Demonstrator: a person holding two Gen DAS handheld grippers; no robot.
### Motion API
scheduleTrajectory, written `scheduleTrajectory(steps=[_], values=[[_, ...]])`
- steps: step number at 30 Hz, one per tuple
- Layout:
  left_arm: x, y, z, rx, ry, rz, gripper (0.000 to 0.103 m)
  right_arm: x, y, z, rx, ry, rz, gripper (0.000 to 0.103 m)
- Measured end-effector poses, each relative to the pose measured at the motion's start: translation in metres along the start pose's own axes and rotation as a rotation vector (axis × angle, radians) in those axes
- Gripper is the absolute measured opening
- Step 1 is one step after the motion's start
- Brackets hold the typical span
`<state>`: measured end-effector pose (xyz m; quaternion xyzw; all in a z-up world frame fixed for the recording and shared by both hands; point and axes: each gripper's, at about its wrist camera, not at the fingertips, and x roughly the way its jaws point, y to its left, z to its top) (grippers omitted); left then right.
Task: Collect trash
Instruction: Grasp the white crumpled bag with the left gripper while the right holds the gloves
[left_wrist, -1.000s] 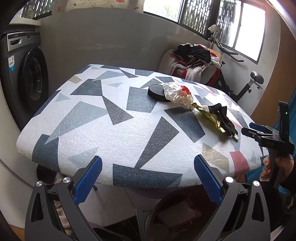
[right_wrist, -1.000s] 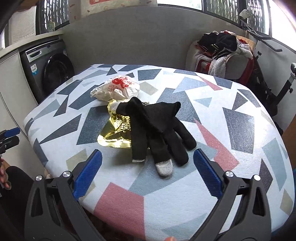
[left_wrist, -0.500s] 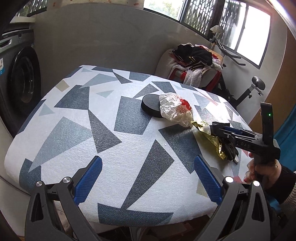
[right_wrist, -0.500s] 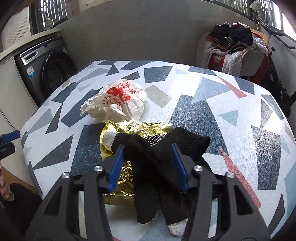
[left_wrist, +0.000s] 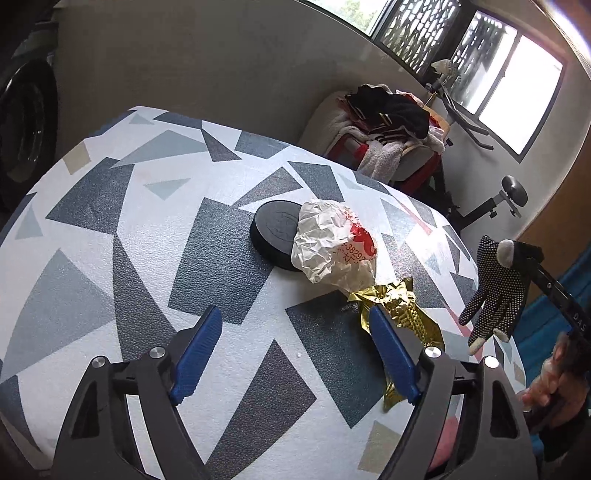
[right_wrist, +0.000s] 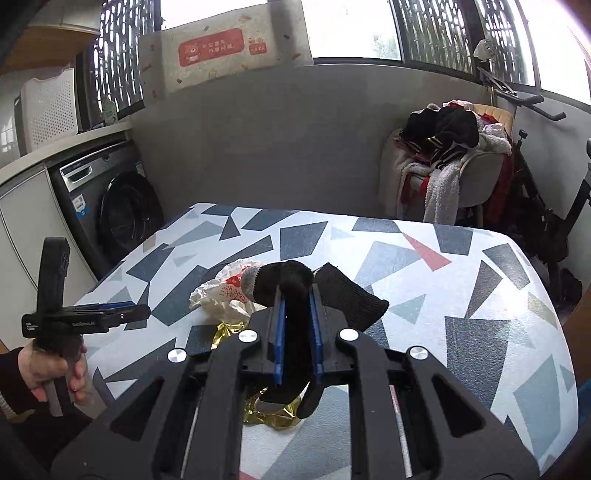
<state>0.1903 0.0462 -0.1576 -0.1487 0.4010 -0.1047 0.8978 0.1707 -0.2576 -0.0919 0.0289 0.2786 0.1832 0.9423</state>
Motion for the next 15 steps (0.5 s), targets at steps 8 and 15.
scheduleTrajectory(steps=[8, 15], values=[[0.048, -0.016, 0.031, 0.003, 0.027, 0.021, 0.065, -0.028, -0.012, -0.019, 0.011, -0.006, -0.044, 0.015], [0.089, -0.042, 0.049, 0.148, 0.035, 0.103, 0.065, -0.05, -0.026, -0.031, 0.004, -0.013, -0.068, 0.015]])
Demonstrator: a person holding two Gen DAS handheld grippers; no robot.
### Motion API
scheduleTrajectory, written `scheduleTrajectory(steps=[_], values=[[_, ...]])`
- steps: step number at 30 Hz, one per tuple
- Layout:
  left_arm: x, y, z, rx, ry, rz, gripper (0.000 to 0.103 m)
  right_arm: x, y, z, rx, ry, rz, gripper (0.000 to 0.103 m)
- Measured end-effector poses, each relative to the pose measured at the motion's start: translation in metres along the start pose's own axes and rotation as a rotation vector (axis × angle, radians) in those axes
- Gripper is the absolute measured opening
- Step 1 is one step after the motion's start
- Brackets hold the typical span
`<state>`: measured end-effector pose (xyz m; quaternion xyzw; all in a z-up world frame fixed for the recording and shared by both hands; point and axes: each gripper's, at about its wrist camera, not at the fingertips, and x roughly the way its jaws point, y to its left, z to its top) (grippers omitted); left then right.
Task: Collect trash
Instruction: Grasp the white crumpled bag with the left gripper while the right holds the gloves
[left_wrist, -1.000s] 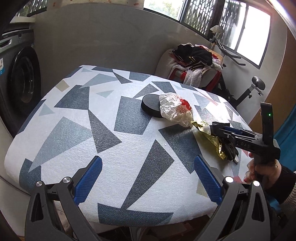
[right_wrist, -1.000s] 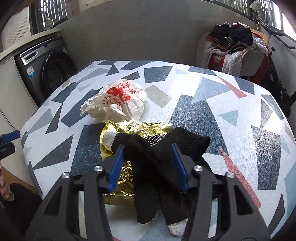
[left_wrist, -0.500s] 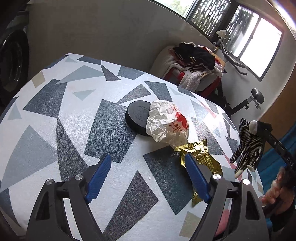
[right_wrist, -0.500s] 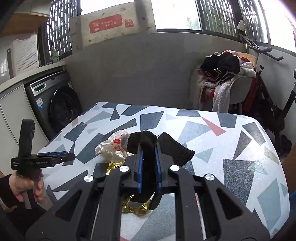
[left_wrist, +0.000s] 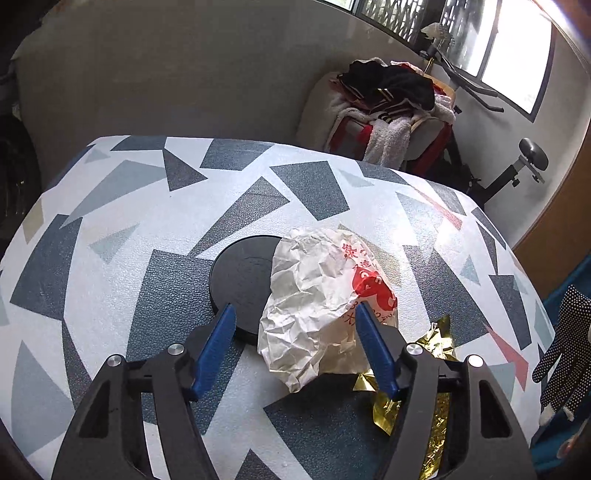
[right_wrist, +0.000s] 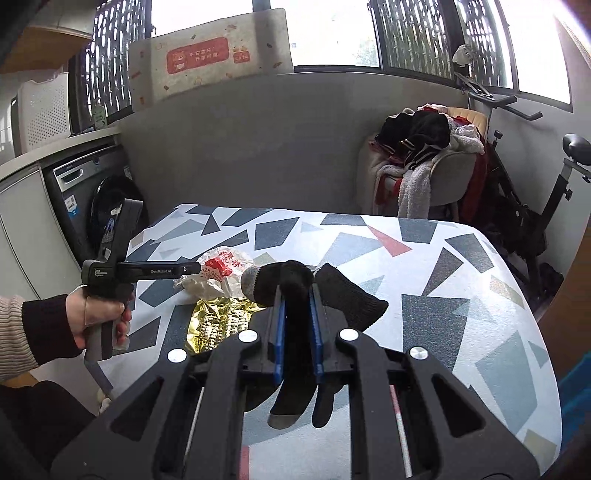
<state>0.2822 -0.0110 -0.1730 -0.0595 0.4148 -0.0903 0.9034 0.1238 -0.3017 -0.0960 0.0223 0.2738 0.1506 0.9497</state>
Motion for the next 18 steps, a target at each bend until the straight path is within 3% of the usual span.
scheduleTrajectory(steps=[5, 6, 7, 8, 18], values=[[0.017, -0.002, 0.002, 0.01, 0.051, 0.0, 0.064, -0.005, -0.01, -0.002, 0.037, 0.004, -0.01, 0.015], [0.017, -0.003, 0.002, 0.017, 0.048, -0.002, 0.059, -0.007, -0.011, -0.001, 0.049, 0.0, -0.006, 0.015], [0.016, -0.004, 0.001, 0.035, 0.046, 0.004, 0.041, -0.008, -0.012, -0.001, 0.055, -0.005, -0.003, 0.015], [0.015, -0.006, 0.001, 0.058, 0.047, 0.017, 0.039, -0.009, -0.011, 0.0, 0.058, -0.008, -0.002, 0.015], [-0.062, -0.007, 0.005, 0.2, -0.068, -0.022, 0.037, -0.017, 0.006, -0.001, 0.061, -0.013, 0.04, 0.015]])
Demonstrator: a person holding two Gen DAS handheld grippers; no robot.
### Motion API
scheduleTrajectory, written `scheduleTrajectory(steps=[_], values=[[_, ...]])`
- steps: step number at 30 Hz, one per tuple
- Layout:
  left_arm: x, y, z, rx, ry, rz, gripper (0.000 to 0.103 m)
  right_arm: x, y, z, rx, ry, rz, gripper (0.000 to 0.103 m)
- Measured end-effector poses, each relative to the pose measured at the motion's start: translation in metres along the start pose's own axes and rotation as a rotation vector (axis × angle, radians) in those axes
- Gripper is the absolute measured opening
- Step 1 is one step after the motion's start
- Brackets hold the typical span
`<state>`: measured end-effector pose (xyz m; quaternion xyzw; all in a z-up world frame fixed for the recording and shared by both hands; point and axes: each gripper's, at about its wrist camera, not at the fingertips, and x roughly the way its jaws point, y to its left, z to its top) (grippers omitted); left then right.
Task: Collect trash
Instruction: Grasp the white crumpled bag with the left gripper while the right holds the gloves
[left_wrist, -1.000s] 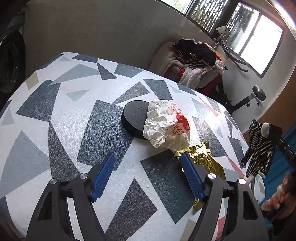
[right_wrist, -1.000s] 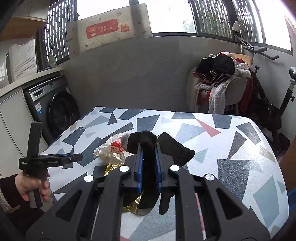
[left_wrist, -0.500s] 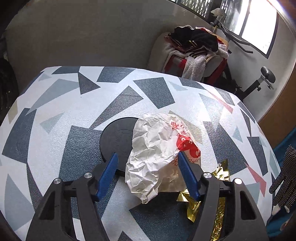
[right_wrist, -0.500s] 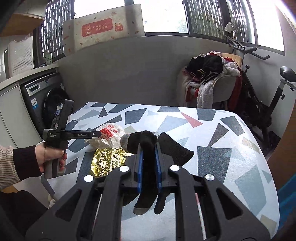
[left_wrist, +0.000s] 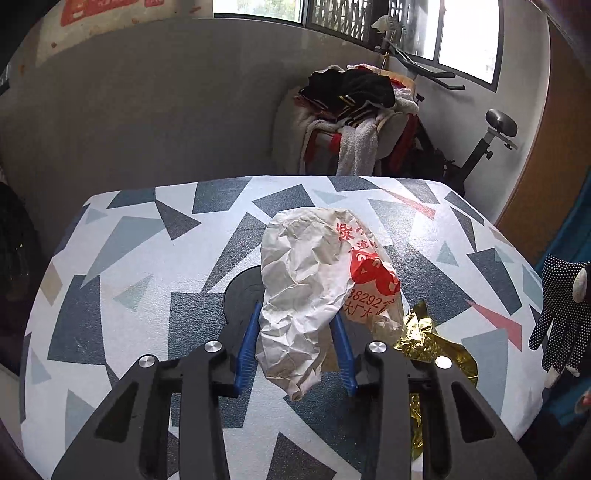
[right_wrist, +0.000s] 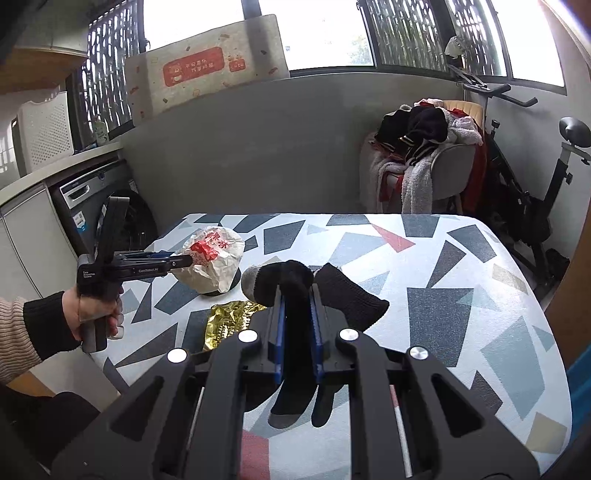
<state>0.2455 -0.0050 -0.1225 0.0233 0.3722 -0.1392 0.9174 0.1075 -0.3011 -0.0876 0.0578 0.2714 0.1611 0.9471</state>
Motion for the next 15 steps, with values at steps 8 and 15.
scheduleTrajectory(steps=[8, 15], values=[[-0.072, -0.001, -0.043, -0.01, 0.032, -0.012, 0.037, -0.002, 0.029, -0.01, -0.018, 0.024, 0.049, 0.015], [-0.124, -0.005, -0.106, -0.096, 0.052, -0.058, 0.037, -0.009, 0.056, -0.022, -0.055, 0.049, 0.083, 0.015]])
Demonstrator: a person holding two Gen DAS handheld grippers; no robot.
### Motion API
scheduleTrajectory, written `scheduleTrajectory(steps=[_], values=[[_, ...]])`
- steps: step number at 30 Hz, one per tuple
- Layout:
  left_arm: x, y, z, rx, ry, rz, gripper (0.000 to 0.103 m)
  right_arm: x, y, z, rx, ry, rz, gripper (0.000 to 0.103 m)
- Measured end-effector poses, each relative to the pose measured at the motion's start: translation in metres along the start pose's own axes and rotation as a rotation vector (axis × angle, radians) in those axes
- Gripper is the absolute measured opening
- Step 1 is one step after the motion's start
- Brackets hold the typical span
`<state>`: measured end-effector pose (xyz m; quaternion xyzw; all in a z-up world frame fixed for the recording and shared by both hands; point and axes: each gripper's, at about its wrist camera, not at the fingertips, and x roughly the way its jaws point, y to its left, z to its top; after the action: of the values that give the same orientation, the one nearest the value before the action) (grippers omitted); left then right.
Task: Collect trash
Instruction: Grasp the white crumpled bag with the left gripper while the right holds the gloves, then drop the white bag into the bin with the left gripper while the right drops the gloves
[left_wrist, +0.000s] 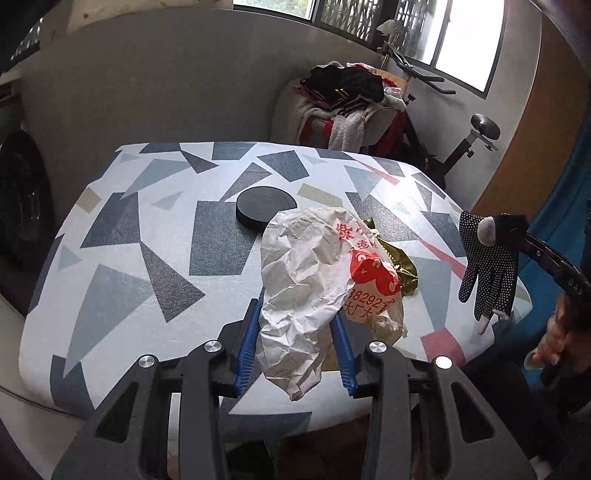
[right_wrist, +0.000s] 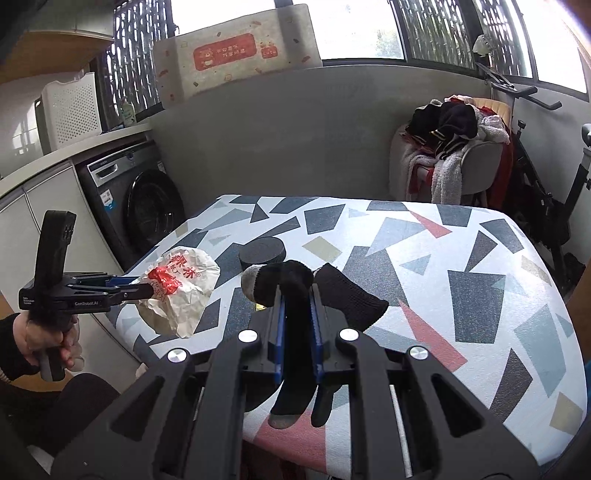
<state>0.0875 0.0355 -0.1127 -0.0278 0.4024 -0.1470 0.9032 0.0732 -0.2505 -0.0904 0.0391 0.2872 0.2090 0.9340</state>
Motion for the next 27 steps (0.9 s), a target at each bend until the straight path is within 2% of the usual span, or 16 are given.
scheduleTrajectory(steps=[9, 16, 22, 24, 26, 27], values=[[-0.028, -0.018, -0.072, 0.097, 0.024, -0.031, 0.037, -0.008, 0.024, -0.015, -0.03, 0.018, 0.03, 0.015], [-0.035, -0.039, -0.104, 0.202, 0.049, -0.058, 0.038, -0.014, 0.027, -0.025, -0.032, 0.036, 0.031, 0.015], [-0.025, -0.045, -0.122, 0.216, 0.091, -0.082, 0.039, -0.018, 0.027, -0.035, -0.039, 0.049, 0.029, 0.015], [-0.023, -0.047, -0.125, 0.212, 0.102, -0.094, 0.046, -0.019, 0.026, -0.038, -0.037, 0.055, 0.033, 0.015], [-0.024, -0.049, -0.127, 0.212, 0.093, -0.1, 0.077, -0.019, 0.026, -0.043, -0.032, 0.063, 0.046, 0.015], [-0.027, -0.05, -0.127, 0.216, 0.075, -0.106, 0.08, -0.018, 0.026, -0.045, -0.028, 0.065, 0.061, 0.015]])
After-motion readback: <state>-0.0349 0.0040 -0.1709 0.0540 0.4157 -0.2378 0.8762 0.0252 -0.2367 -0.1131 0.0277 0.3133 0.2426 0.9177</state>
